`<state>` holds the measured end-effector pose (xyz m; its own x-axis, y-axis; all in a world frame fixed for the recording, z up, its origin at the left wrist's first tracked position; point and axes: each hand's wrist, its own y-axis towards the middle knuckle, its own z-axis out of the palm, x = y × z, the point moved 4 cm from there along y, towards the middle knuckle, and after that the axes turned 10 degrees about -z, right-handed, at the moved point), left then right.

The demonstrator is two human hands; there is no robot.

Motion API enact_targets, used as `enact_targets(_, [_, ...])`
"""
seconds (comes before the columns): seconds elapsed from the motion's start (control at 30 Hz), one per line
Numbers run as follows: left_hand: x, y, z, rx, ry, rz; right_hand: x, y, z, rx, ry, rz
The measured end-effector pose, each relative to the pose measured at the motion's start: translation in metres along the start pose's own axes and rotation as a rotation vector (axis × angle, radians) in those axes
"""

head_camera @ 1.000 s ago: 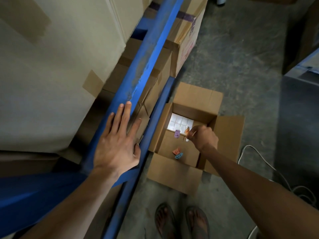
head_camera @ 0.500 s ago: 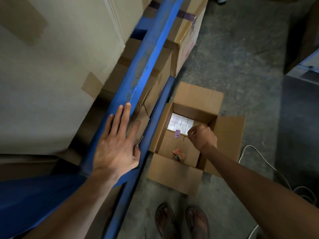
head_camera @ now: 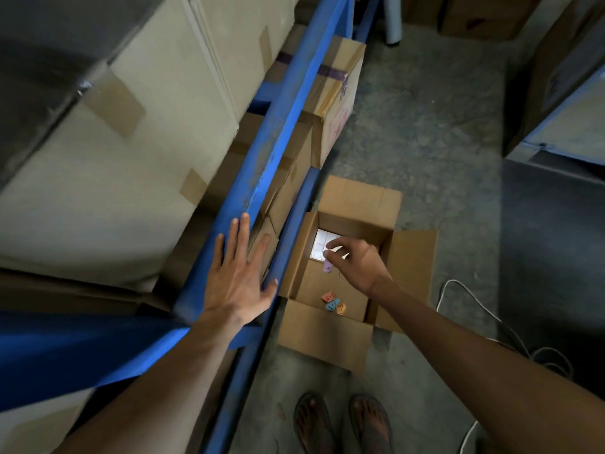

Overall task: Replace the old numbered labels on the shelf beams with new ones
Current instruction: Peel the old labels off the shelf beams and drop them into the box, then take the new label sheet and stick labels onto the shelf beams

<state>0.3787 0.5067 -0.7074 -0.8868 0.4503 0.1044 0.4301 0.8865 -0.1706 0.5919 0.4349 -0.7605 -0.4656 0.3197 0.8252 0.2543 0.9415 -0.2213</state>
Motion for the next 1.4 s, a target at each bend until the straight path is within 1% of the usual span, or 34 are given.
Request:
enact_targets(0.07, [-0.012,-0.004,-0.015,0.022,-0.034,0.011,0.021,-0.014,-0.018,-0.023,0.018,-0.015])
enact_targets(0.17, [-0.033,-0.008,-0.051,0.015,-0.109,0.049,0.052,-0.036,-0.051,-0.054,-0.008,-0.057])
enact_targets(0.3, [-0.064,-0.014,-0.105,0.006,-0.224,0.104,0.091,-0.080,-0.110,-0.147,-0.031,-0.070])
enact_targets(0.37, [-0.084,-0.019,-0.131,0.006,-0.240,0.144,0.103,-0.105,-0.141,-0.208,-0.065,-0.061])
enact_targets(0.47, [-0.126,-0.033,-0.177,0.023,-0.299,0.238,0.110,-0.155,-0.194,-0.306,-0.125,-0.006])
enact_targets(0.57, [-0.169,-0.048,-0.208,0.043,-0.382,0.333,0.114,-0.204,-0.235,-0.393,-0.153,0.034])
enact_targets(0.67, [-0.224,-0.077,-0.243,0.028,-0.358,0.443,0.111,-0.268,-0.279,-0.509,-0.135,0.101])
enact_targets(0.77, [-0.282,-0.115,-0.268,0.049,-0.377,0.552,0.099,-0.336,-0.313,-0.611,-0.137,0.144])
enact_targets(0.87, [-0.338,-0.151,-0.275,0.120,-0.422,0.629,0.081,-0.399,-0.336,-0.686,-0.153,0.194])
enact_targets(0.93, [-0.372,-0.174,-0.274,0.175,-0.457,0.651,0.067,-0.437,-0.346,-0.728,-0.151,0.235])
enact_targets(1.07, [-0.461,-0.249,-0.266,0.270,-0.468,0.775,0.019,-0.537,-0.365,-0.848,-0.126,0.364])
enact_targets(1.17, [-0.516,-0.306,-0.256,0.312,-0.404,0.867,-0.012,-0.608,-0.368,-0.963,-0.074,0.465])
enact_targets(1.27, [-0.565,-0.367,-0.238,0.375,-0.359,0.998,-0.041,-0.683,-0.362,-1.090,-0.016,0.588])
enact_targets(1.4, [-0.603,-0.437,-0.219,0.444,-0.253,1.112,-0.064,-0.761,-0.343,-1.224,0.043,0.736])
